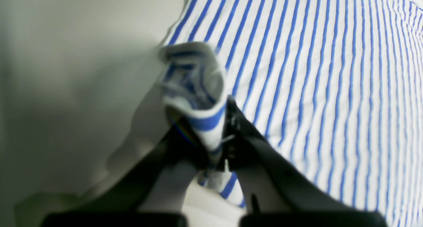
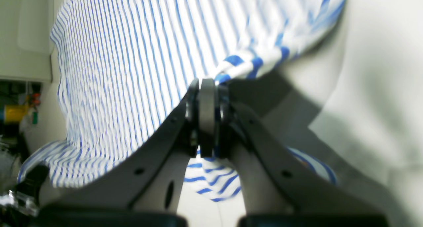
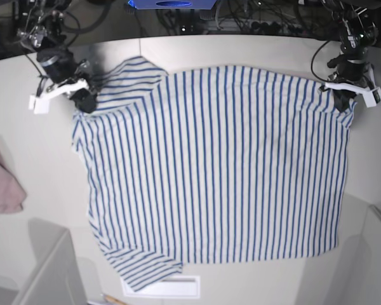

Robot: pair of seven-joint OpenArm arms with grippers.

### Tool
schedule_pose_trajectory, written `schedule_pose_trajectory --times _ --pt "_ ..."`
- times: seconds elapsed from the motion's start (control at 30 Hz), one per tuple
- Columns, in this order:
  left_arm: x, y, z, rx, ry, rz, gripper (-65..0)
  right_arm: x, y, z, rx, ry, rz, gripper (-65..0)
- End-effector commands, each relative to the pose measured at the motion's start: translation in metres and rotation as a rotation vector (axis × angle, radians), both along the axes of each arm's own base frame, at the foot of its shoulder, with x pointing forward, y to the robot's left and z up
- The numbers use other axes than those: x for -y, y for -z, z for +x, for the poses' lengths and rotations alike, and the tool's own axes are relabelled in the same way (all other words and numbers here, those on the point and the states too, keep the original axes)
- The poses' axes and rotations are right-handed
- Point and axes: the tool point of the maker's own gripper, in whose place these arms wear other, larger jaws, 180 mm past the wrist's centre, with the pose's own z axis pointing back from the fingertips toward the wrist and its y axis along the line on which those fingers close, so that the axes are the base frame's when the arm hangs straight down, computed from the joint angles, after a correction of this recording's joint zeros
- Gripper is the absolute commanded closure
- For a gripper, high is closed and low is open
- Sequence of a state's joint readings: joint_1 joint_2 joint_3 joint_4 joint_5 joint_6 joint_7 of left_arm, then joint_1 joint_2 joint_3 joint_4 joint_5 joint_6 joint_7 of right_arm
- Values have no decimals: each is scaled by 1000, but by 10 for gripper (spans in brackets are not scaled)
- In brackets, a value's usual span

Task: Fold the T-shirt properly
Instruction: 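Lift the shoulder corners and fold them toward the hem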

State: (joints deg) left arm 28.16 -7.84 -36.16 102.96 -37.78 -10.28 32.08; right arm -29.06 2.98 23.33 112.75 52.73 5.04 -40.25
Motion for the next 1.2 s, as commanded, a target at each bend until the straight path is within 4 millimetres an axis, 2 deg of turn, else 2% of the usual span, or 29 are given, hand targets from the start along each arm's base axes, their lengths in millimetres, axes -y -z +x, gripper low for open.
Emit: schedule_pose_trajectory --times 0.0,0.2,0.63,0.77,0.97,1.17 --pt "0 -16 13 59 18 16 0 -2 -13 10 55 -3 9 0" --pt "1 -25 32 96 16 18 0 -5 -22 32 45 -4 44 0" --pt "-9 -36 49 142 -31 18 0 -5 -58 78 173 1 56 0" --pt "-16 -34 49 135 -74 10 0 -4 -57 93 157 19 87 0" --pt "-21 -36 60 147 -87 9 0 -11 -56 112 134 -17 126 0" --pt "-32 -27 67 136 -114 -4 0 -9 -41 135 96 -3 174 0"
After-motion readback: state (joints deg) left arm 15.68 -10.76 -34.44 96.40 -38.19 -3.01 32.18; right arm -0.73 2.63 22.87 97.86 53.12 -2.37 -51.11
